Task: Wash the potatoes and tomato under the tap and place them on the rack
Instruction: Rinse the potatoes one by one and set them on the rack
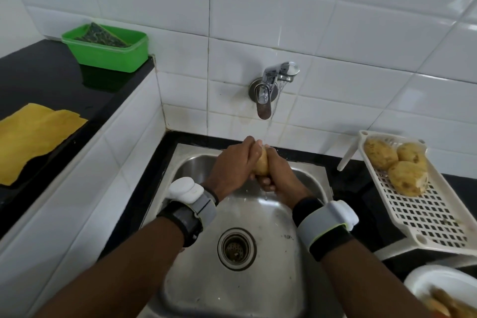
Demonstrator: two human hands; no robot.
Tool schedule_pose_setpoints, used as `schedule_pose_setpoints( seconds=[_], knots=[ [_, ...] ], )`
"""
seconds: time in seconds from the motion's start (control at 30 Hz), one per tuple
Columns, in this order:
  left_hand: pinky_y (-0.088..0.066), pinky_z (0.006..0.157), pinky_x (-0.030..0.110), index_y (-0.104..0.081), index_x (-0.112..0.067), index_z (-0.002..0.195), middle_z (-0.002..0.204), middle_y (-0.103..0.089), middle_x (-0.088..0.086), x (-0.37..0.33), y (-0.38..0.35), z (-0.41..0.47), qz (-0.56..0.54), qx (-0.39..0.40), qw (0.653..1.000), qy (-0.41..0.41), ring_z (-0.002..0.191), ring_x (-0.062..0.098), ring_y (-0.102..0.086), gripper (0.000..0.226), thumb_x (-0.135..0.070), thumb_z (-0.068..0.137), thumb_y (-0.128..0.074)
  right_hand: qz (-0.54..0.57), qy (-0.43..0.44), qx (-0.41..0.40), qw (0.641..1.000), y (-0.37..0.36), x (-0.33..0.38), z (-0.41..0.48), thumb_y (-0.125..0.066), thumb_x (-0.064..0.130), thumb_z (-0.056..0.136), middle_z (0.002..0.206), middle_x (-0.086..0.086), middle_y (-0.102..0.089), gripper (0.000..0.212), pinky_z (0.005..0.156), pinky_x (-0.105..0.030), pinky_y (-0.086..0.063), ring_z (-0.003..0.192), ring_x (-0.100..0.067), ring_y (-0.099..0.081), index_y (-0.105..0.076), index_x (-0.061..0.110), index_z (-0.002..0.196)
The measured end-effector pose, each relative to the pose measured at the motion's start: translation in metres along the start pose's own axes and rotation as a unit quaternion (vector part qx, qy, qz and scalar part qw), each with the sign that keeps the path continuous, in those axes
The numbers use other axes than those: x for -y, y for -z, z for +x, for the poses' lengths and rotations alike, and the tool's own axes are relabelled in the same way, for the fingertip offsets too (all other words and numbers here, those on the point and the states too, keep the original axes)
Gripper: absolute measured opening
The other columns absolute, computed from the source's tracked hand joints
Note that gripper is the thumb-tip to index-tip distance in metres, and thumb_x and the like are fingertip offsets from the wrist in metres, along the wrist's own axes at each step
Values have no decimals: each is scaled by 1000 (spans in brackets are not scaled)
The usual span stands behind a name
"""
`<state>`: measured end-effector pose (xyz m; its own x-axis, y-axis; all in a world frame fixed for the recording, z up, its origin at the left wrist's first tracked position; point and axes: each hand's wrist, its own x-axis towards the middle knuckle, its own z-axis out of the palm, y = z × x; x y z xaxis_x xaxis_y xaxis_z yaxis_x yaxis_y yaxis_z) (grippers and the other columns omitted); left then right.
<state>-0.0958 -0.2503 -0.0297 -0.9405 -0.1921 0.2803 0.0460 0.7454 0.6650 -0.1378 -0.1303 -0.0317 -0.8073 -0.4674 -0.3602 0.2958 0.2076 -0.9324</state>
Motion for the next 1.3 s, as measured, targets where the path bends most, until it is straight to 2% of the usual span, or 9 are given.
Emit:
schedule_pose_setpoints(
  seconds=[0.13, 0.27, 0.37, 0.5, 0.63, 0.73, 0.9, 1.1, 1.3],
  knots=[
    [-46, 66, 31, -58, -12, 92, 82, -60, 3, 0, 1, 8, -87, 44, 983, 154, 78, 20, -60, 36, -31, 103, -29, -277, 158, -135, 938, -12, -9, 4, -26, 46, 102, 86, -12, -65, 47, 72, -45, -49, 76, -26, -61, -60, 14, 91],
    [-45, 49, 28, -59, -13, 77, 71, -59, 6, 1, 5, 10, -171, 79, 952, 243, 63, 22, -57, 48, -38, 104, -28, -314, 244, -140, 907, -20, -20, -4, -35, 34, 104, 99, 3, -58, 31, 77, -22, -32, 92, -13, -51, -56, 12, 109],
    [-49, 70, 39, -58, -13, 79, 77, -60, 6, 1, 2, 10, -118, 52, 976, 178, 77, 24, -61, 44, -32, 105, -28, -258, 234, -142, 927, -21, -21, -8, -31, 32, 106, 96, -2, -62, 33, 76, -29, -41, 89, -17, -57, -58, 13, 106],
    [-46, 76, 30, -46, -6, 130, 117, -59, 13, -4, -3, 2, 31, 52, 996, 72, 89, 21, -59, 33, -24, 103, -39, -112, 148, -136, 973, -13, -11, 0, -28, 37, 100, 71, -17, -62, 47, 49, -31, -44, 55, -22, -59, -57, 4, 84],
    [-43, 66, 33, -46, -18, 93, 73, -55, -1, -6, 3, 2, 43, -7, 998, -38, 64, 15, -52, 27, -32, 106, -27, 45, 6, -25, 999, -3, 5, -4, -27, 38, 103, 62, -18, -55, 51, 35, -16, -23, 36, -12, -33, -56, 8, 75],
    [-40, 63, 28, -51, -14, 97, 74, -55, -4, -3, 3, 2, 39, -14, 996, -75, 65, 14, -52, 30, -34, 105, -30, 103, -23, 10, 994, -3, 9, -5, -28, 43, 103, 55, -12, -54, 51, 34, -15, -19, 37, -10, -30, -55, 12, 75],
    [-42, 63, 11, -47, -15, 115, 105, -60, 1, -6, -7, 2, -183, -45, 970, 151, 82, 4, -55, 27, -37, 103, -37, -14, 106, -126, 986, -20, 2, -8, -28, 35, 106, 72, -7, -68, 50, 53, -24, -51, 58, -12, -61, -66, 7, 92],
    [-54, 88, 40, -53, -22, 100, 99, -62, 5, -17, -8, -2, -351, -16, 893, 280, 89, 15, -59, 30, -36, 105, -27, -163, 152, -190, 956, -23, -17, -7, -43, 42, 100, 86, 5, -64, 34, 68, -26, -47, 77, -7, -59, -61, 13, 93],
    [-49, 98, 38, -56, -22, 118, 114, -62, 3, -30, -8, 1, -455, 44, 841, 290, 109, 17, -60, 32, -42, 102, -37, -139, 175, -146, 964, -26, -12, -10, -36, 37, 103, 118, 5, -57, 36, 80, -17, -46, 107, -11, -58, -39, 20, 135]
  ],
)
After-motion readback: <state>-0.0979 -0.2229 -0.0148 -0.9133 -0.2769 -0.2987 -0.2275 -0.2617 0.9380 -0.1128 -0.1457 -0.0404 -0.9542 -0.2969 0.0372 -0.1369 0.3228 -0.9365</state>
